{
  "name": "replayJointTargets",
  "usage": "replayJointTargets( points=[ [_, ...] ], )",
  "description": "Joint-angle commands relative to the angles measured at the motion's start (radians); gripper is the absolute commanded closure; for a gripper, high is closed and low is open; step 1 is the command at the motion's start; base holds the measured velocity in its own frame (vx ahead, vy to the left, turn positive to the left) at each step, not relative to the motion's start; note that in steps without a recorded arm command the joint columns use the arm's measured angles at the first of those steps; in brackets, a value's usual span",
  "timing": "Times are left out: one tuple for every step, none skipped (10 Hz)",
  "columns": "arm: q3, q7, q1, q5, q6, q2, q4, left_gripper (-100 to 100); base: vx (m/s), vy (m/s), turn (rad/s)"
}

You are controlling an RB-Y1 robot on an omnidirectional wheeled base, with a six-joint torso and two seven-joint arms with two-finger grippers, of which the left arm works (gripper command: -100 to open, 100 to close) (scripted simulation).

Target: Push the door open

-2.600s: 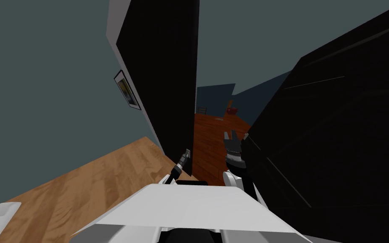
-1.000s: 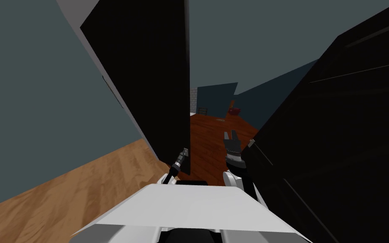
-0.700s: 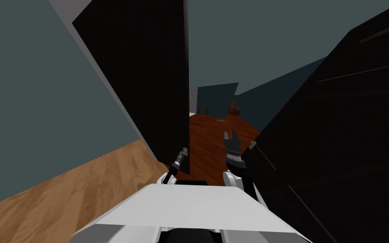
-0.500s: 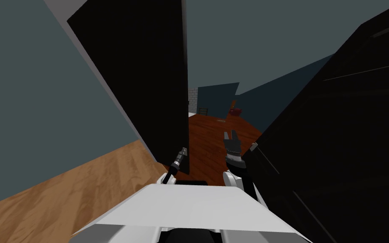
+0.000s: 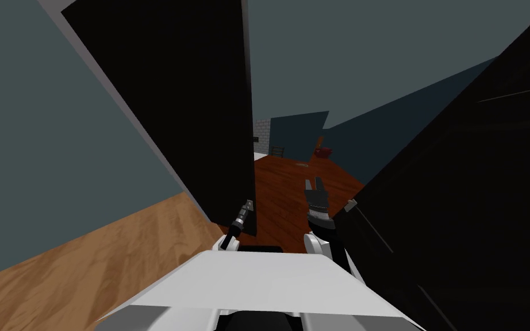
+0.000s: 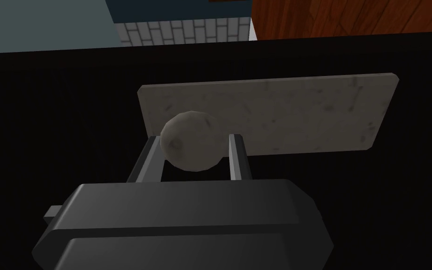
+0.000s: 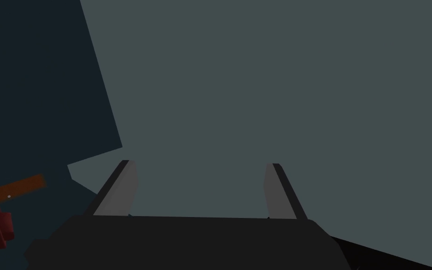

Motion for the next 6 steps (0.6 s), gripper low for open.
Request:
replayJointTargets(
  points=[
    [0.030,-0.008,-0.022,0.010,-0.019,0.000,0.030,100,0.092,-0.094,0.042],
    [0.049,-0.014,-0.027,0.015,-0.018,-0.004,0.036,100,0.129,-0.104,0.055],
    [0.058,-0.017,-0.029,0.017,-0.018,-0.006,0.039,100,0.131,-0.120,0.073],
    [0.074,-0.023,-0.033,0.022,-0.017,-0.011,0.045,100,0.147,-0.140,0.046],
    [0.083,-0.026,-0.035,0.024,-0.017,-0.013,0.048,100,0.121,-0.122,0.050],
    [0.097,-0.031,-0.039,0.028,-0.016,-0.018,0.053,100,0.140,-0.125,0.050]
  ],
)
